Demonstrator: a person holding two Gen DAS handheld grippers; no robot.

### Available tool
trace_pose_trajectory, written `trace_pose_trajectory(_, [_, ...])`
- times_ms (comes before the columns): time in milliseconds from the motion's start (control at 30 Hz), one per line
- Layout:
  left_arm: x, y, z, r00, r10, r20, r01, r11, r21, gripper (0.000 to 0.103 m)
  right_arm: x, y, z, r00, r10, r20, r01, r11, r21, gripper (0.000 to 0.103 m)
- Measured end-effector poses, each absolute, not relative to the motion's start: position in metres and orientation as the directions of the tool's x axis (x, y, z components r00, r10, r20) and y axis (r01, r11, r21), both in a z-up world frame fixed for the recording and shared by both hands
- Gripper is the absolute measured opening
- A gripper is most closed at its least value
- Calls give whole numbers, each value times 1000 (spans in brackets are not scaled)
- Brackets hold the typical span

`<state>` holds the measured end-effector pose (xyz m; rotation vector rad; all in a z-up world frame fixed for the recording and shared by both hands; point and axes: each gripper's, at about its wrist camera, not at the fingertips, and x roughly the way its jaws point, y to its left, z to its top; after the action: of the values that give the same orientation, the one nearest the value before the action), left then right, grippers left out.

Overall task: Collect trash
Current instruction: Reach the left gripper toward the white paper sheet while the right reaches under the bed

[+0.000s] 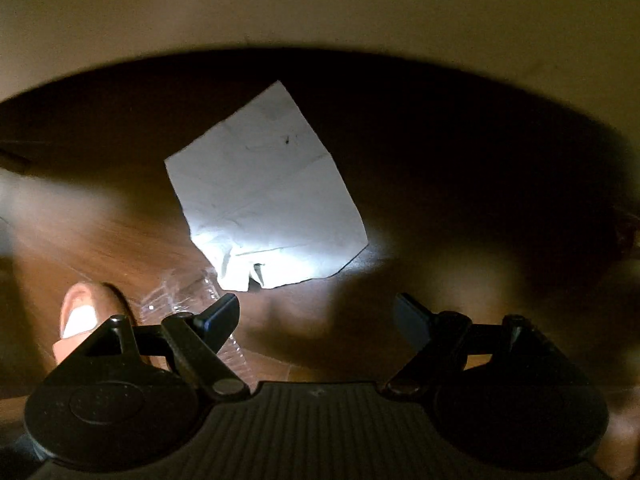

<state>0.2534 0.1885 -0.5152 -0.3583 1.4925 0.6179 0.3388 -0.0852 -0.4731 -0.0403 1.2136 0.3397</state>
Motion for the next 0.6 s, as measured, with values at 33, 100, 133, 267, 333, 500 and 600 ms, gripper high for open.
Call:
trace_pose_trajectory(33, [255, 190, -518, -34, 171, -985, -587, 794, 158, 84, 340, -85, -476, 325, 244, -914, -271, 950, 157, 52])
trace_pose_trajectory(100, [256, 196, -526, -33, 179, -983, -593, 789, 164, 84, 343, -83, -480, 354, 247, -902, -268, 951, 155, 52])
trace_pose_trajectory(133, [256, 200, -530, -36, 190, -981, -597, 783, 174, 84, 345, -81, -482, 368, 247, -896, -272, 950, 150, 52])
trace_pose_trajectory(267, [254, 213, -544, -51, 190, -980, -626, 759, 179, 84, 353, -70, -491, 396, 250, -884, -316, 940, 125, 52])
trace_pose_trajectory(333, [257, 215, -549, -48, 190, -981, -622, 762, 178, 84, 352, -67, -493, 416, 263, -870, -358, 927, 109, 53])
trace_pose_trajectory(500, [260, 217, -553, 3, 197, -980, -608, 779, 155, 86, 353, -66, -504, 413, 251, -876, -378, 922, 86, 53])
trace_pose_trajectory(600, [259, 218, -553, 30, 199, -980, -614, 777, 139, 86, 354, -68, -511, 405, 240, -882, -379, 922, 77, 51])
